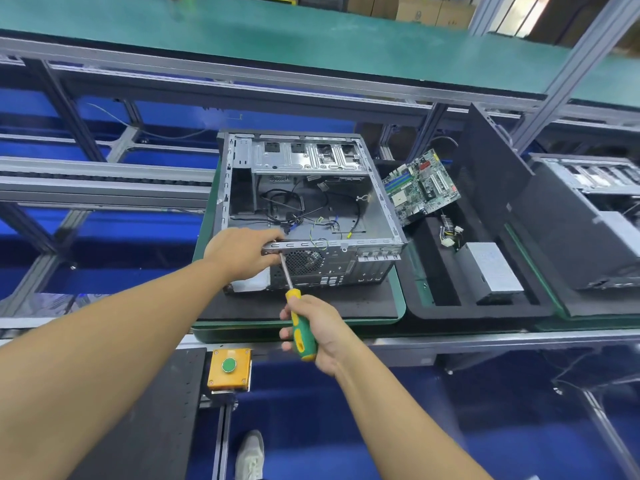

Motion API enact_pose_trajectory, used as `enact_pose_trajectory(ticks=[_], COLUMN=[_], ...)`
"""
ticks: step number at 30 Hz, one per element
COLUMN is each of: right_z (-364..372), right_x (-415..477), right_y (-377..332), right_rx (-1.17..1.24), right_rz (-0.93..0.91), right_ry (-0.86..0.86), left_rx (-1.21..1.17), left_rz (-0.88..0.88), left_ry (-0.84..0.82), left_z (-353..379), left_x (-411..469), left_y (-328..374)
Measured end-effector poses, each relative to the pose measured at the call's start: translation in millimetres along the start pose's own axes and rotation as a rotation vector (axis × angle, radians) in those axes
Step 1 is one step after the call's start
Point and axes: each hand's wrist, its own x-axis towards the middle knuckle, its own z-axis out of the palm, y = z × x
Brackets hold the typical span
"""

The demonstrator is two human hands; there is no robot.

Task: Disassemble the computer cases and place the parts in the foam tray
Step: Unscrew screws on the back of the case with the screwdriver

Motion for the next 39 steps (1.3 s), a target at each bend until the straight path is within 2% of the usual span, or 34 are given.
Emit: enact_pose_trajectory(ticks=[3,7,10,15,19,22,26,28,30,35,39], right_z=[4.4,0.3,-4.7,4.7,9.4,11.1,5.7,1.6,1.9,7.7,10.5], right_x=[2.3,-3.5,-7.0,-9.6,-7.7,-5.9,-11.2,-11.8,-12.3,-9.2,-9.8], right_y=[4.9,-10.1,-16.9,-6.8,1.6,2.1,-8.0,-10.1,-8.4,-4.0,-5.5], right_rx=[-0.028,0.116,0.107,-0.014,-0.009,0.067,0.211,0.201,0.185,0.048,0.099], right_rz=[0.003,0.145,0.172,0.036,0.054,0.063,0.169,0.165,0.146,0.016,0.05], right_ry=[0.035,-0.138,-0.201,-0.008,0.067,0.048,-0.142,-0.168,-0.137,0.092,0.065], left_rx=[-0.004,0.002,0.01,0.011,0.02,0.032,0.032,0.034,0.039,0.038,0.035], left_rz=[0.005,-0.002,0.0,-0.007,-0.005,-0.02,-0.021,-0.019,-0.023,-0.031,-0.034], left_ry=[0.005,0.009,0.013,0.015,0.017,0.019,0.004,0.001,-0.003,-0.018,-0.017], left_z=[-1.0,-0.4,0.2,1.7,1.5,2.2,1.7,0.6,-0.1,-0.2,-0.3], left_x=[-0.2,-0.7,0.2,-0.6,-0.3,-0.4,0.1,0.4,0.4,0.7,0.8], left_y=[0.7,1.6,1.5,0.6,0.2,0.0,0.4,0.3,0.7,1.5,2.0])
